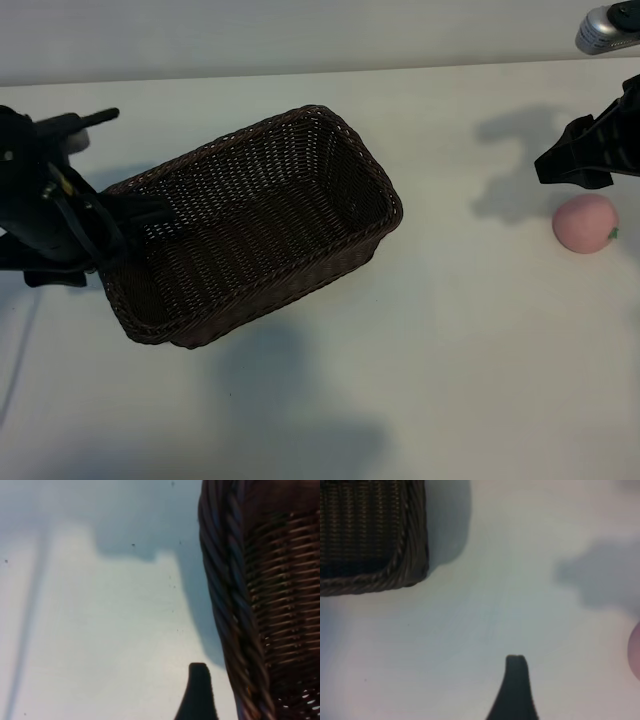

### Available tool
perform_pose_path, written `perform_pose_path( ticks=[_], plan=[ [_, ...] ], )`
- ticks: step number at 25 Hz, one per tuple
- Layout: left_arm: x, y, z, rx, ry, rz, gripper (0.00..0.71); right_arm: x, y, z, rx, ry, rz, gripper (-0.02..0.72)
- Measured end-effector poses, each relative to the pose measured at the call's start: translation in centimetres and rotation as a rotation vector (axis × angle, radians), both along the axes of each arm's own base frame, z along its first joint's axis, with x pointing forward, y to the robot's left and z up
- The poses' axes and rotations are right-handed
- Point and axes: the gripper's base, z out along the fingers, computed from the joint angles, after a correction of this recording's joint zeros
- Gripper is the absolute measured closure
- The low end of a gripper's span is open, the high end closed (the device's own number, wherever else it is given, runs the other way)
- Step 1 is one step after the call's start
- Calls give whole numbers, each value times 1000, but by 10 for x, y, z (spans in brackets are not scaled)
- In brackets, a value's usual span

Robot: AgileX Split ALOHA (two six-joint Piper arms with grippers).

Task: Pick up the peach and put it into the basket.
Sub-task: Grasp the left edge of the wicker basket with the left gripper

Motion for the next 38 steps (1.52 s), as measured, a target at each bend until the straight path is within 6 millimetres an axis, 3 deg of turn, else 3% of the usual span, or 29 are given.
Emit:
perform_pose_path(
  ticks=[17,23,30,33,38],
  plan=[
    [21,-9,-53,-23,68,83,118,0,0,0,1,4,2,119],
    [23,-10,-57,-25,65,82,122,0,0,0,1,4,2,119],
    [11,-6,-73,-29,65,87,218,0,0,0,1,4,2,119],
    [10,-6,-73,-42,40,99,295,0,0,0,1,4,2,119],
    [8,-5,-62,-56,-2,90,312,0,0,0,2,4,2,119]
  ],
)
